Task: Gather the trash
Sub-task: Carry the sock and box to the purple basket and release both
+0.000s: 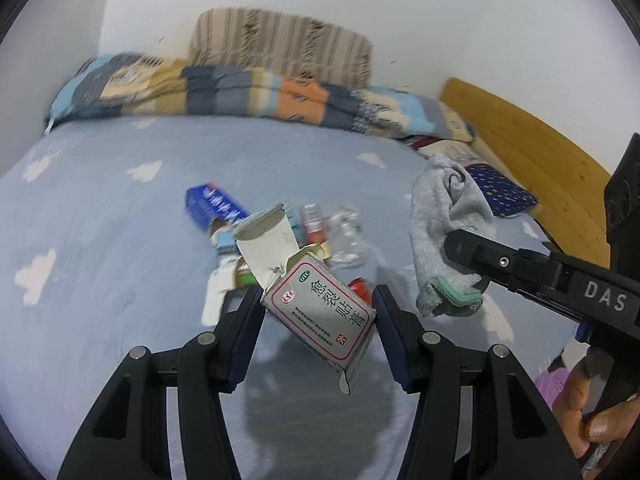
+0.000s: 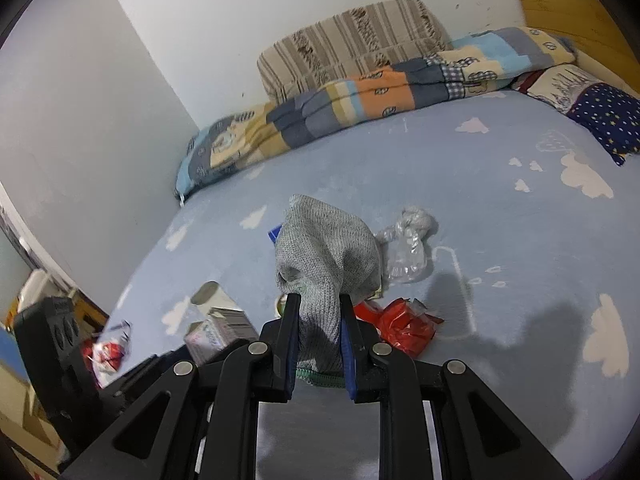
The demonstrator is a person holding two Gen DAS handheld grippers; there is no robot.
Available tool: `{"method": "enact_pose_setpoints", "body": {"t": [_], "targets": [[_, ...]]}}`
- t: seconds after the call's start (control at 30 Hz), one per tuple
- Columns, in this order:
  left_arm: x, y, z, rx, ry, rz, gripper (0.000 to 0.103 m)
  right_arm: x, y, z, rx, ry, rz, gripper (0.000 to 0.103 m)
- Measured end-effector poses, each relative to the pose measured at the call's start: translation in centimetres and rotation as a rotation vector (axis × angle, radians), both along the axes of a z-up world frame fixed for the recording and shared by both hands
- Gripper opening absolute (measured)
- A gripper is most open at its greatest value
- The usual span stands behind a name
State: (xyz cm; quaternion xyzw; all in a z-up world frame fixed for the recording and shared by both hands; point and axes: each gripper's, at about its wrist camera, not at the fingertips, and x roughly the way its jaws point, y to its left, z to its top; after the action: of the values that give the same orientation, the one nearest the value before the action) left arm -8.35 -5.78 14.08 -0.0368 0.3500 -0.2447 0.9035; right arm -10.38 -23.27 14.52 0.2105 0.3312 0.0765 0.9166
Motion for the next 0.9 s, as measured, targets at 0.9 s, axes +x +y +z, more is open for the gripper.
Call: {"method": "enact_pose_setpoints", "body": {"t": [0.9], "targets": [[-20.3,-24.7,4.0,0.003,0.113,-0.898,0.055,-33.9,-21.0,0.4,0.108,0.042,-0.599,0.021]]}}
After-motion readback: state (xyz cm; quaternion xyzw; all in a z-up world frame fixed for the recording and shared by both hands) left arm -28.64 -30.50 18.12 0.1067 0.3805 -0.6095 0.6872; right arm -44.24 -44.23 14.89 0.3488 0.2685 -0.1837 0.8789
